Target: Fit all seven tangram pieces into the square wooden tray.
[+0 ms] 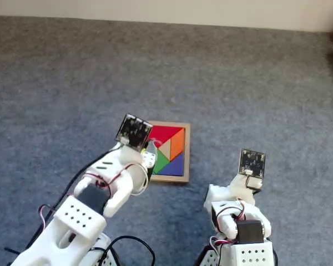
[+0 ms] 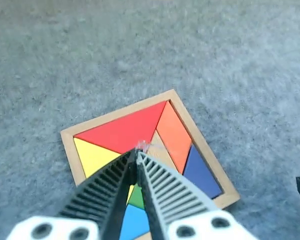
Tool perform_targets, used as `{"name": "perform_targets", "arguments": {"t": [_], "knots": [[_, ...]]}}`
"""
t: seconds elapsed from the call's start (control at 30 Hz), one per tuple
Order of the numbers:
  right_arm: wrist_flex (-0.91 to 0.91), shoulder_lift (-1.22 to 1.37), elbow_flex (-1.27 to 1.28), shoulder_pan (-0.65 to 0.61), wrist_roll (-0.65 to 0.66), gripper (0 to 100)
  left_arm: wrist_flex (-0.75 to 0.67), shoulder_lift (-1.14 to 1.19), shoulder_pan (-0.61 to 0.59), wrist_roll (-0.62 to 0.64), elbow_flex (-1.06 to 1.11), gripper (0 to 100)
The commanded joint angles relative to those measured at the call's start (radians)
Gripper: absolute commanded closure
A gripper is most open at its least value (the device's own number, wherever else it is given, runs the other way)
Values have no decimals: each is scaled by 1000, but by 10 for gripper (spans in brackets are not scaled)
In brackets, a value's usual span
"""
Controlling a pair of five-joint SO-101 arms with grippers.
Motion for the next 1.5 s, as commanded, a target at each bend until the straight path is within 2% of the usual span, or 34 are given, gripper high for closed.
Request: {"name": "perform_targets", "arguments": {"t": [0.0,0.33,0.6,0.87,1.13,1.37,1.47], "knots": [[5,10,137,12,12,993,-52,-73,-15,-9,41,994],[5,10,137,12,12,993,-57,-354,-145,-12,180,989],[5,10,137,12,12,993,-46,-587,-285,-241,374,989],[5,10,137,12,12,993,224,-708,-386,-241,366,989],[5,10,137,12,12,993,457,-707,-509,-239,366,989],[5,10,137,12,12,993,804,-713,-556,-242,366,992],[5,10,137,12,12,993,825,-714,-556,-241,366,992]]}}
